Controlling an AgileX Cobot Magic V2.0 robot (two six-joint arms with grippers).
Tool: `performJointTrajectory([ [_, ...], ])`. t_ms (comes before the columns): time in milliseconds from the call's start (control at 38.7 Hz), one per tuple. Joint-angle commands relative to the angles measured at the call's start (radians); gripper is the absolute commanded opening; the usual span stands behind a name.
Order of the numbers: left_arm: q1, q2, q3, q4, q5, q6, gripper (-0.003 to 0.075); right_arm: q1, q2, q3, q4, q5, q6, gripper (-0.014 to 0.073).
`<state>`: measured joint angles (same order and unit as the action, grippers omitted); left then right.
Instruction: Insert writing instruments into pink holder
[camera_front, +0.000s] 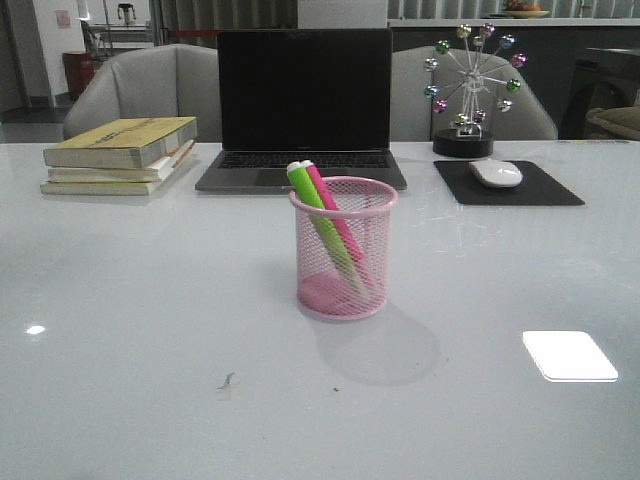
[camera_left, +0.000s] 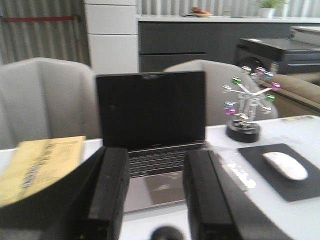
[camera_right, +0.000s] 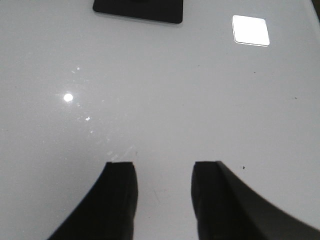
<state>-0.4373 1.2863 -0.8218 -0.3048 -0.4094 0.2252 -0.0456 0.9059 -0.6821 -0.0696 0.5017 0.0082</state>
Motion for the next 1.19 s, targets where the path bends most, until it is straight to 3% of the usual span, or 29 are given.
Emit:
performJointTrajectory([
  [0,0.059,-0.149,0.047,0.036,0.001,0.001,0.0341,-0.005,-0.014,-0.027,-0.014,-0.059,-0.008,0.0393],
  [492,0.338,-0.639,0.290,0.115,0.326,0.001,0.0341,-0.005,-0.014,-0.027,-0.014,-0.059,-0.008,0.0366],
  [1009,0.353,-0.691,0.308,0.115,0.372,0.001,0.0340,-0.005,-0.009,-0.027,-0.014,-0.113,-0.008,0.0365],
  [1087,0.353,-0.691,0.309,0.115,0.372,0.001,0.0340,-0.005,-0.009,-0.027,-0.014,-0.110,-0.008,0.0330],
  [1164,0.353,-0.691,0.309,0.115,0.372,0.001,0.0340,-0.005,-0.009,-0.027,-0.013,-0.096,-0.008,0.0240],
])
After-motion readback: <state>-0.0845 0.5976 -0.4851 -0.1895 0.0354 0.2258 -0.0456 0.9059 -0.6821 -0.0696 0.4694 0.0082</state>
